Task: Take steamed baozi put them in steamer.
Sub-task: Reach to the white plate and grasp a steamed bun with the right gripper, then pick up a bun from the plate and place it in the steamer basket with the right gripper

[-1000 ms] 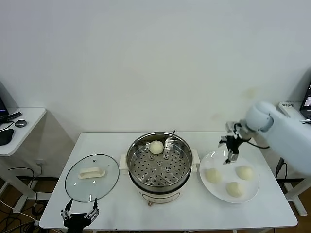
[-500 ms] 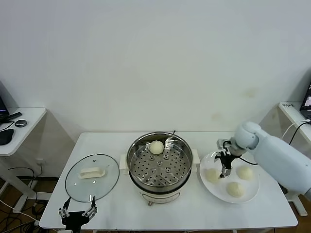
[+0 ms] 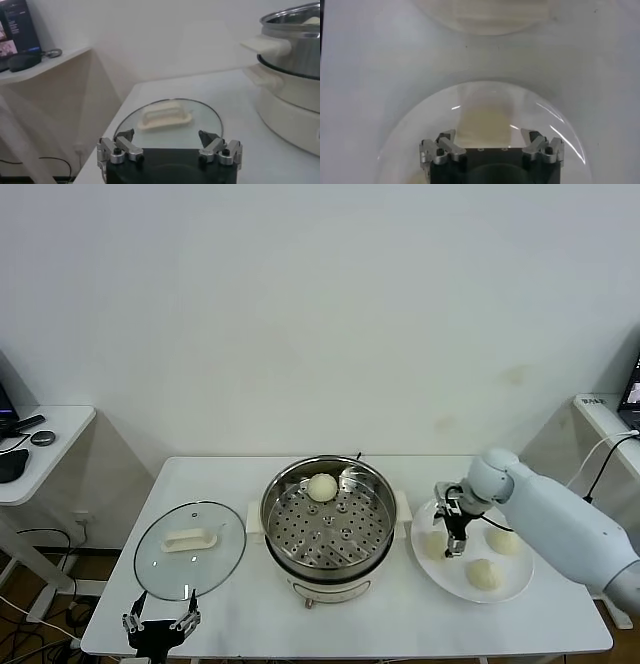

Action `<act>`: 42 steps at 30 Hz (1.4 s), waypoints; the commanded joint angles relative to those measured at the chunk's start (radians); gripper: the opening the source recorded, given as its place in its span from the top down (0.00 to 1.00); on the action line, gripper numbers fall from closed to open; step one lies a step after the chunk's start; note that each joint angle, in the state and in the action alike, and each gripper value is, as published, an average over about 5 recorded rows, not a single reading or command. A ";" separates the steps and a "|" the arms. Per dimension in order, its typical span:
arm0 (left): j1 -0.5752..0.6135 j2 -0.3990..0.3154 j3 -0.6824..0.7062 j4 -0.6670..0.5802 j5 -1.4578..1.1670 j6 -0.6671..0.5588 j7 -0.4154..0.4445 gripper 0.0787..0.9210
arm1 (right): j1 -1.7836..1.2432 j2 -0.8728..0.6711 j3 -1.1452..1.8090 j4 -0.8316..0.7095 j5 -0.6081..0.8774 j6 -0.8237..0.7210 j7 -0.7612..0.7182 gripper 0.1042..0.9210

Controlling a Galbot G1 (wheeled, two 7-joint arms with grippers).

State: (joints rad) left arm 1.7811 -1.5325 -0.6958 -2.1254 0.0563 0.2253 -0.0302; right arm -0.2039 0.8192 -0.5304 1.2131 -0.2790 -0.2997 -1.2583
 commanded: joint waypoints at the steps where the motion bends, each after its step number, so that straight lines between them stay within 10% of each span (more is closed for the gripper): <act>1: -0.002 -0.001 0.000 0.004 0.001 0.000 0.000 0.12 | -0.013 0.019 0.007 -0.015 -0.031 0.005 0.002 0.12; 12: -0.008 -0.001 0.003 0.011 0.000 0.001 0.000 0.12 | -0.026 0.010 0.012 -0.016 -0.045 0.003 0.008 0.13; 25: -0.015 -0.004 0.017 0.010 0.002 0.002 -0.003 0.12 | 0.011 -0.011 0.036 0.004 -0.002 -0.004 -0.006 0.40; 42: -0.041 0.002 0.041 -0.021 0.031 0.018 -0.024 0.12 | 0.753 -0.044 -0.470 0.182 0.533 -0.215 -0.089 0.41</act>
State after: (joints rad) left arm 1.7460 -1.5327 -0.6589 -2.1384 0.0792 0.2376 -0.0490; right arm 0.2067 0.7630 -0.7715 1.3273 0.0051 -0.4144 -1.3240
